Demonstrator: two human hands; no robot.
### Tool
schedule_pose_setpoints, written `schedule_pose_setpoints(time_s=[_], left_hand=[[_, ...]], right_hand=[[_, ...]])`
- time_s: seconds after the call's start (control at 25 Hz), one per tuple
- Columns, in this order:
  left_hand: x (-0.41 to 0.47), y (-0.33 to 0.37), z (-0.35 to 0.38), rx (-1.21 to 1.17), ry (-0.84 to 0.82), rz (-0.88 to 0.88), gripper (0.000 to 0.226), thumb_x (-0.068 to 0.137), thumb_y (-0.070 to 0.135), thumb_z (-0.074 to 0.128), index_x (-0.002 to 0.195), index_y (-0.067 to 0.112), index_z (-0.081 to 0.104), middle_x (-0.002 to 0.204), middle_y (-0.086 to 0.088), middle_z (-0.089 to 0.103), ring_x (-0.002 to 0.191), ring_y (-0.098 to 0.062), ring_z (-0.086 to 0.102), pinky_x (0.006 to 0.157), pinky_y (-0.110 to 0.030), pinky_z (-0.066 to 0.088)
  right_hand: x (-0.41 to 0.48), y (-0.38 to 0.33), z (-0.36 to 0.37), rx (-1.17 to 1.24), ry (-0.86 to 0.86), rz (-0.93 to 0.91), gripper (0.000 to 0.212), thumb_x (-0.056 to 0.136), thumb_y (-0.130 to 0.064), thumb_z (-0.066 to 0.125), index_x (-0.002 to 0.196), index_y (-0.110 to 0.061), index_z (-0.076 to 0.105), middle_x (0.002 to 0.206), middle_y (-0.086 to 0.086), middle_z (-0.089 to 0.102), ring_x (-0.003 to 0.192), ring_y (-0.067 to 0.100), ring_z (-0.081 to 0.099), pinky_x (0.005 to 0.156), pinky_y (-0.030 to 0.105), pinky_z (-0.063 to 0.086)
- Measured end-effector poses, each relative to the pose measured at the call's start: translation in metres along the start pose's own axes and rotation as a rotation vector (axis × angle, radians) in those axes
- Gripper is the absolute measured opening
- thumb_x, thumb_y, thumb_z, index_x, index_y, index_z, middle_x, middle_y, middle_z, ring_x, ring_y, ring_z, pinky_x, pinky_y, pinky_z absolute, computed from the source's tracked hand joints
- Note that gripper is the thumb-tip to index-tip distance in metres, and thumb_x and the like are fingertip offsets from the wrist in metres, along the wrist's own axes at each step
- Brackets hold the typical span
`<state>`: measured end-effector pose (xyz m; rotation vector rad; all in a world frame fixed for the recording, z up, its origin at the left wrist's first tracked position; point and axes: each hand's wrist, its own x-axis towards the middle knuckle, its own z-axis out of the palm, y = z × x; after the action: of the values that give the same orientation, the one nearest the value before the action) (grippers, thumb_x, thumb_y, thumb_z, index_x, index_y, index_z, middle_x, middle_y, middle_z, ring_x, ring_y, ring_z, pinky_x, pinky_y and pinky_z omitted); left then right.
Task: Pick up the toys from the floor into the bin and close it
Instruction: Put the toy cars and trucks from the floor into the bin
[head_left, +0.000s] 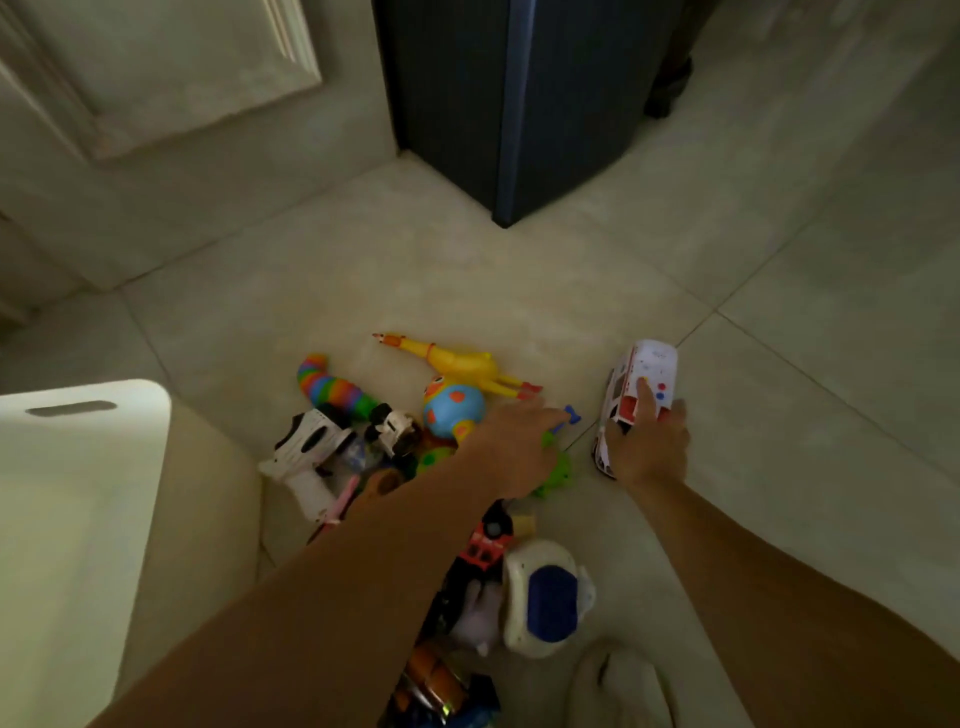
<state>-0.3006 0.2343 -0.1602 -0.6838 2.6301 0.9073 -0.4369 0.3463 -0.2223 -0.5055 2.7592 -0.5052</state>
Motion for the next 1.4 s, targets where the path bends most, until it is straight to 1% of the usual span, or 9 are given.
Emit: schedule_pose_setpoints(time_s=[0.2,0.52,0.68,0.88,0.96,1.08,1.16,1.28,1.4], left_hand=[[0.013,-0.009,0.01,-0.064,0.008,-0.038,0.051,0.097,0.022,0.047,0.147,0.024,0.036,0.154,-0.004,0.031,0.14,-0.022,0.031,0.112,-0.032,0.027],[-0.01,-0.014,0.013,-0.16,0.064,-0.081,0.051,0.096,0.021,0.051,0.144,0.025,0.039,0.151,-0.001,0.038,0.131,-0.026,0.044,0.106,-0.034,0.036],[-0.044,-0.008,-0.015,-0.22,0.204,-0.114,0.051,0.095,0.021,0.052,0.144,0.024,0.039,0.152,0.002,0.037,0.139,-0.019,0.036,0.111,-0.03,0.034],[-0.115,-0.021,-0.07,-0.289,0.426,-0.221,0.053,0.094,0.025,0.054,0.145,0.025,0.038,0.145,-0.003,0.045,0.129,-0.02,0.047,0.103,-0.026,0.036],[-0.154,-0.038,-0.091,-0.366,0.532,-0.282,0.053,0.094,0.027,0.054,0.145,0.023,0.038,0.144,-0.003,0.047,0.127,-0.018,0.05,0.101,-0.025,0.039],[-0.22,-0.069,-0.114,-0.667,0.692,-0.398,0.059,0.093,0.025,0.056,0.147,0.023,0.034,0.146,0.0,0.044,0.124,-0.017,0.052,0.091,-0.026,0.049],[-0.269,-0.094,-0.121,-0.841,0.792,-0.458,0.066,0.09,0.023,0.06,0.149,0.025,0.028,0.145,0.0,0.044,0.123,-0.022,0.053,0.093,-0.032,0.051],[-0.339,-0.131,-0.123,-1.095,0.905,-0.478,0.075,0.089,0.023,0.063,0.15,0.03,0.019,0.138,-0.005,0.05,0.117,-0.025,0.057,0.092,-0.042,0.051],[-0.397,-0.164,-0.114,-1.229,0.936,-0.525,0.06,0.091,0.013,0.059,0.143,0.029,0.033,0.122,-0.007,0.061,0.108,-0.025,0.061,0.089,-0.043,0.05]], right_hand=[[0.037,0.007,0.016,0.091,-0.069,0.135,0.077,0.093,-0.041,0.054,0.154,-0.025,0.009,0.152,0.021,0.018,0.129,0.045,0.037,0.105,0.049,0.038],[0.024,0.001,0.002,0.223,0.014,0.146,0.077,0.086,-0.034,0.062,0.15,-0.027,0.019,0.13,0.021,0.042,0.108,0.043,0.054,0.087,0.046,0.048],[-0.008,-0.032,-0.04,0.29,0.102,0.035,0.074,0.081,-0.039,0.064,0.146,-0.032,0.028,0.129,0.012,0.055,0.108,0.036,0.06,0.083,0.04,0.047],[-0.079,-0.119,-0.081,0.482,0.052,-0.251,0.067,0.079,-0.039,0.066,0.139,-0.035,0.037,0.128,-0.003,0.062,0.107,0.024,0.065,0.087,0.035,0.049],[-0.121,-0.155,-0.088,0.521,-0.007,-0.392,0.064,0.079,-0.04,0.064,0.138,-0.036,0.038,0.128,-0.006,0.062,0.107,0.02,0.065,0.087,0.035,0.051],[-0.185,-0.203,-0.089,0.559,-0.157,-0.577,0.064,0.075,-0.043,0.062,0.134,-0.041,0.039,0.123,-0.01,0.063,0.105,0.015,0.065,0.087,0.042,0.056],[-0.227,-0.229,-0.082,0.571,-0.28,-0.666,0.063,0.072,-0.041,0.063,0.131,-0.044,0.041,0.117,-0.012,0.065,0.102,0.013,0.065,0.088,0.041,0.055],[-0.287,-0.261,-0.061,0.592,-0.472,-0.772,0.061,0.074,-0.034,0.065,0.129,-0.046,0.041,0.113,-0.014,0.066,0.098,0.007,0.065,0.082,0.034,0.057],[-0.335,-0.285,-0.029,0.496,-0.628,-0.867,0.068,0.076,-0.026,0.068,0.135,-0.044,0.039,0.122,-0.01,0.06,0.103,0.009,0.063,0.074,0.02,0.053]])
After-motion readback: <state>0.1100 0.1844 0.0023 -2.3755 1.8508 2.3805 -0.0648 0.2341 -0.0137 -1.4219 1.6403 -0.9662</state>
